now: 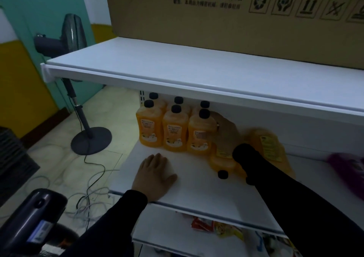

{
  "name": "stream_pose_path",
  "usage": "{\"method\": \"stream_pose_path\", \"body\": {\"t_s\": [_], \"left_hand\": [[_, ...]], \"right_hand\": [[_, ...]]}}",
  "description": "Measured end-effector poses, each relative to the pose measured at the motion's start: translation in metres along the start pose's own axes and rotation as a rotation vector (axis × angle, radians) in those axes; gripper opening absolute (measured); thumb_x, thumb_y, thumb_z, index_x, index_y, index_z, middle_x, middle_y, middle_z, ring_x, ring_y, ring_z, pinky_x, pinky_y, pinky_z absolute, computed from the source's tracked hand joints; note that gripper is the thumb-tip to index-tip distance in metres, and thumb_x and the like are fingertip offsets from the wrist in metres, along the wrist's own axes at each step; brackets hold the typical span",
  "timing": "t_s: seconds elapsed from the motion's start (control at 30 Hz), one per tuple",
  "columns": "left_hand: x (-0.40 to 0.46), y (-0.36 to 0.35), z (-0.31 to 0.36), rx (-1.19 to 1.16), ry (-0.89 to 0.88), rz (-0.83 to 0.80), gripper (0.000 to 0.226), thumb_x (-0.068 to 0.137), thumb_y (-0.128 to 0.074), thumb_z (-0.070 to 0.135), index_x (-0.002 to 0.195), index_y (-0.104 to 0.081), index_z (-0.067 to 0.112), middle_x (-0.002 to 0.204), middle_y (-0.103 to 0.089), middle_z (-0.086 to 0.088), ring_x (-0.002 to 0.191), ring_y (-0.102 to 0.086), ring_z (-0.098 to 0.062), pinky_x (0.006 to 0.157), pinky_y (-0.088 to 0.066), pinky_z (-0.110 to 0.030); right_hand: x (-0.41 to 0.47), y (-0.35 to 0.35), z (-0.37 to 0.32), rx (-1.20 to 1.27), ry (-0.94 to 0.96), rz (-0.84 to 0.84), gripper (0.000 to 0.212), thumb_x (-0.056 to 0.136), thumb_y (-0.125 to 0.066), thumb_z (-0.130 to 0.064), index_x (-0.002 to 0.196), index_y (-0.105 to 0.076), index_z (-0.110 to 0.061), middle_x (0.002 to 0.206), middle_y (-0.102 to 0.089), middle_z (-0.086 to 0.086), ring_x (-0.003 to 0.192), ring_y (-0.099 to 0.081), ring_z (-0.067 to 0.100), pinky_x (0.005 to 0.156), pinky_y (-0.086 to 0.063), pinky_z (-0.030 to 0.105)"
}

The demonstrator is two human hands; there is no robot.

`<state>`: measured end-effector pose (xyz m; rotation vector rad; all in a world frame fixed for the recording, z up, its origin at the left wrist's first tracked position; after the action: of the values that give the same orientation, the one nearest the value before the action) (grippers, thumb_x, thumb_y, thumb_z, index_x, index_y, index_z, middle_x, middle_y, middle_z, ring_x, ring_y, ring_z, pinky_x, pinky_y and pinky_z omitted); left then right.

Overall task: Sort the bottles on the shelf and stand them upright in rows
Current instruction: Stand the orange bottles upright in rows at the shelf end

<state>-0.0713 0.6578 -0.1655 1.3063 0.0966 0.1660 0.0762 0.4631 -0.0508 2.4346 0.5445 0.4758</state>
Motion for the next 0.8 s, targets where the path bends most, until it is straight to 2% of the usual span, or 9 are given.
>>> {"method": "stream_pose_path", "body": {"t_s": [0.17,0.33,0.43,0.53,0.63,0.73,0.8], "left_hand": [[0.001,-0.006,-0.003,-0.007,-0.004,0.031,0.084,0.089,-0.027,0.071,0.153,-0.02,0.018,0.161,-0.013,-0.007,0.148,-0.009,-0.024,0.12,-0.004,-0.037],[0.002,-0.007,-0.003,-0.001,-0.008,0.067,0.084,0.088,-0.03,0.07,0.152,-0.026,0.016,0.16,-0.019,-0.009,0.147,-0.013,-0.026,0.12,-0.006,-0.037],[0.003,-0.009,-0.005,0.008,-0.005,0.062,0.085,0.087,-0.027,0.071,0.152,-0.024,0.017,0.16,-0.018,-0.008,0.147,-0.012,-0.025,0.12,-0.005,-0.036],[0.003,-0.009,-0.006,0.006,-0.003,0.059,0.086,0.086,-0.026,0.073,0.152,-0.024,0.018,0.16,-0.017,-0.007,0.147,-0.011,-0.023,0.12,-0.006,-0.036],[0.003,-0.008,-0.007,0.005,0.004,0.048,0.088,0.084,-0.022,0.075,0.153,-0.023,0.02,0.161,-0.016,-0.005,0.148,-0.01,-0.022,0.12,-0.006,-0.036],[0.003,-0.007,-0.005,0.003,0.002,0.041,0.088,0.084,-0.022,0.075,0.152,-0.024,0.018,0.16,-0.017,-0.007,0.148,-0.011,-0.024,0.12,-0.006,-0.037],[0.003,-0.007,-0.004,-0.007,-0.004,0.041,0.085,0.087,-0.027,0.072,0.152,-0.025,0.018,0.16,-0.019,-0.008,0.147,-0.013,-0.026,0.12,-0.007,-0.037]], "right_hand": [[0.008,-0.009,0.018,-0.095,-0.068,0.027,0.079,0.075,-0.078,-0.043,0.142,-0.038,-0.032,0.132,-0.049,0.001,0.119,-0.048,0.02,0.092,-0.036,0.025],[0.005,-0.013,0.02,-0.141,-0.047,0.107,0.075,0.08,-0.074,-0.04,0.143,-0.037,-0.029,0.134,-0.038,0.01,0.116,-0.046,0.024,0.095,-0.038,0.028],[0.002,-0.014,0.023,-0.13,-0.062,0.119,0.076,0.081,-0.074,-0.039,0.144,-0.034,-0.03,0.136,-0.035,0.009,0.118,-0.048,0.026,0.091,-0.036,0.024],[0.0,-0.013,0.023,-0.085,-0.077,0.091,0.08,0.08,-0.075,-0.039,0.146,-0.03,-0.033,0.137,-0.035,0.01,0.12,-0.049,0.027,0.093,-0.04,0.028],[-0.01,-0.008,0.028,-0.108,-0.114,0.032,0.088,0.077,-0.077,-0.039,0.148,-0.025,-0.031,0.139,-0.034,0.01,0.121,-0.048,0.028,0.102,-0.045,0.042],[-0.035,0.001,0.044,-0.292,-0.127,-0.046,0.095,0.073,-0.076,-0.052,0.148,-0.024,-0.028,0.145,-0.03,0.008,0.127,-0.042,0.027,0.101,-0.038,0.036],[-0.055,0.005,0.059,-0.447,-0.129,-0.132,0.102,0.072,-0.073,-0.058,0.151,-0.018,-0.025,0.155,-0.018,0.006,0.139,-0.029,0.03,0.108,-0.028,0.038]]}}
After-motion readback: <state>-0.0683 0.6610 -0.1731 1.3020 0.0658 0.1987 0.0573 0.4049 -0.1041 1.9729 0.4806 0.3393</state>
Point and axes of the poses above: each hand's wrist, its own x-axis towards the middle knuckle, its own y-axis out of the back of the hand, z = x × y, the point moved 3 cm from there along x, towards the middle knuckle
